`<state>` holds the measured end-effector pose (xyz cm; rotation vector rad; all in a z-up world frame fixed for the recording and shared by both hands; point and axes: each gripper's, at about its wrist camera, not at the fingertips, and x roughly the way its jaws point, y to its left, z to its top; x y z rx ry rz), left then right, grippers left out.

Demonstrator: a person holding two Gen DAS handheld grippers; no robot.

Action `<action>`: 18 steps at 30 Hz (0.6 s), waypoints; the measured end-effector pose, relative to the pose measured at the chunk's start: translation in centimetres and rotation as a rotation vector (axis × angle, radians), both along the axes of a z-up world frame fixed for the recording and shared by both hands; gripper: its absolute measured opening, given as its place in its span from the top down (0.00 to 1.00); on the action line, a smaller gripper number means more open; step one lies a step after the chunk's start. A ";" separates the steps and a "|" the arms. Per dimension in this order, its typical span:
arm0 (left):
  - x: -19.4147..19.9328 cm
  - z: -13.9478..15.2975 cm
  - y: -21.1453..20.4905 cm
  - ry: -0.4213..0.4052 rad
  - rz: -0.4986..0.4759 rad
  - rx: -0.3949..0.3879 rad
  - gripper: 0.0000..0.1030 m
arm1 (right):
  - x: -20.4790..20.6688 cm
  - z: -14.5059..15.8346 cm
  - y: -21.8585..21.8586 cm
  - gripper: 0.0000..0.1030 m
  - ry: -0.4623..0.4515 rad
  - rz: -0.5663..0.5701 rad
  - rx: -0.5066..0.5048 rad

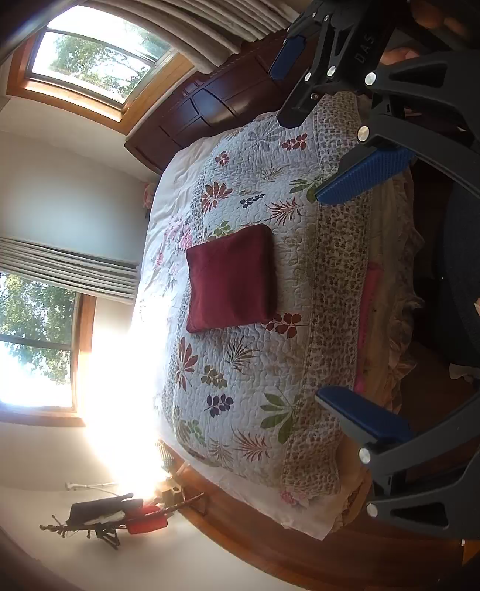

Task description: Fold small clothes

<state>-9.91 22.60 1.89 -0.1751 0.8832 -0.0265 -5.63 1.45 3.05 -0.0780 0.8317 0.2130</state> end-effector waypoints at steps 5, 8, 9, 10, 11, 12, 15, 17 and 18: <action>0.2 0.0 -0.1 0.003 -0.006 0.002 0.04 | 0.2 0.0 -0.1 0.03 0.002 0.001 0.002; 0.3 0.0 0.0 0.004 -0.006 0.000 0.04 | 0.2 0.0 -0.2 0.03 -0.001 -0.001 0.003; 0.3 0.0 0.0 0.005 -0.006 0.000 0.04 | 0.2 0.0 -0.2 0.03 -0.005 -0.002 0.001; 0.3 0.0 0.0 0.005 -0.007 0.000 0.04 | 0.2 0.0 -0.3 0.03 -0.009 -0.004 0.000; 0.3 0.0 0.0 0.005 -0.007 0.001 0.04 | 0.2 0.0 -0.3 0.03 -0.012 -0.006 0.000; 0.3 0.0 -0.1 0.005 -0.007 0.001 0.04 | 0.2 0.0 -0.4 0.03 -0.016 -0.006 0.000; 0.4 -0.1 -0.1 0.005 -0.011 0.005 0.04 | 0.1 -0.1 -0.4 0.03 -0.026 -0.010 -0.001; 0.4 -0.1 -0.2 0.005 -0.011 0.007 0.04 | 0.1 -0.1 -0.4 0.03 -0.028 -0.010 0.002; 0.4 -0.1 -0.2 0.004 -0.012 0.006 0.04 | 0.1 -0.1 -0.4 0.03 -0.028 -0.009 0.002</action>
